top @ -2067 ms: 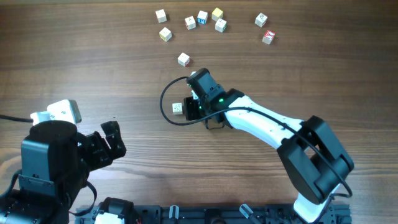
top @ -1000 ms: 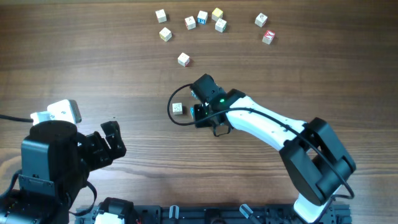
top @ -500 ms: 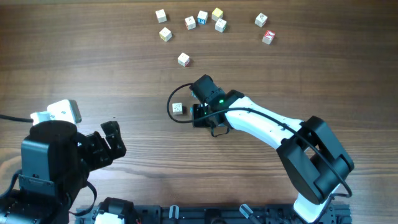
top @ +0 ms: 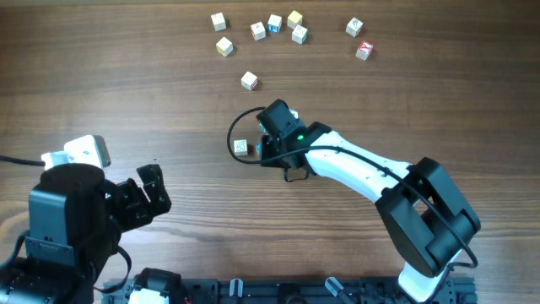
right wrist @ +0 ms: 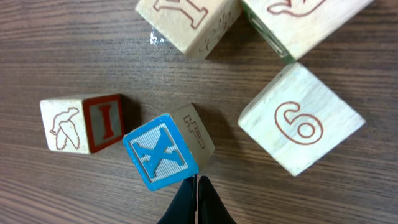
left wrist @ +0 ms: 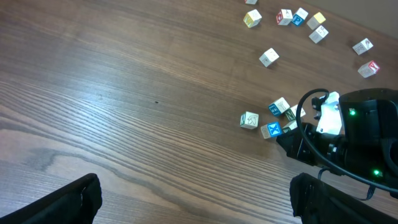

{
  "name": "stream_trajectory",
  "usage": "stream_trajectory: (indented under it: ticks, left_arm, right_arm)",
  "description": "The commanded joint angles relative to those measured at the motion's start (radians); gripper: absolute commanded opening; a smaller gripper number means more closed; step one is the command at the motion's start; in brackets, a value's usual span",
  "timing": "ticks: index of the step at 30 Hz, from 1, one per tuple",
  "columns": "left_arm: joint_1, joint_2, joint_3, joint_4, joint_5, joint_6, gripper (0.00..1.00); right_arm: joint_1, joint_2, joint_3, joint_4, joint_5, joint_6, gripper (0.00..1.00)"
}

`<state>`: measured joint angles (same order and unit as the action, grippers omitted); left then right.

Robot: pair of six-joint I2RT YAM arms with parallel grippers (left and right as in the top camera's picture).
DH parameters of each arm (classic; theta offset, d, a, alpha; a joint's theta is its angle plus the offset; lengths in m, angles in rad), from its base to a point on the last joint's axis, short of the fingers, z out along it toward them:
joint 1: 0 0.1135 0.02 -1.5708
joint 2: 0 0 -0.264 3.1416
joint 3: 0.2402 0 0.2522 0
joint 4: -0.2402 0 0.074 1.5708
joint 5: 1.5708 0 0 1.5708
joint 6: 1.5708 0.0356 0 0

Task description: Form a circle

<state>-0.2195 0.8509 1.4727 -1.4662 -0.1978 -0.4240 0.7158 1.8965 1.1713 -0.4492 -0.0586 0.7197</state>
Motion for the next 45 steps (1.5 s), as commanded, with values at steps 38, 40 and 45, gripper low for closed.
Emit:
stream_trajectory:
  ticks: [38,40,45]
  left_arm:
    - [0.007,-0.001,-0.001,0.003,-0.013,-0.006,1.00]
    - [0.006,-0.001,-0.001,0.002,-0.013,-0.006,1.00]
    - [0.006,-0.001,-0.001,0.003,-0.013,-0.006,1.00]
  right_arm:
    - [0.001,0.045,0.002,0.277,-0.044,-0.060,0.07]
    - [0.003,0.045,0.002,0.276,-0.047,-0.049,0.07]
    - [0.024,0.071,0.002,0.277,-0.046,-0.036,0.07]
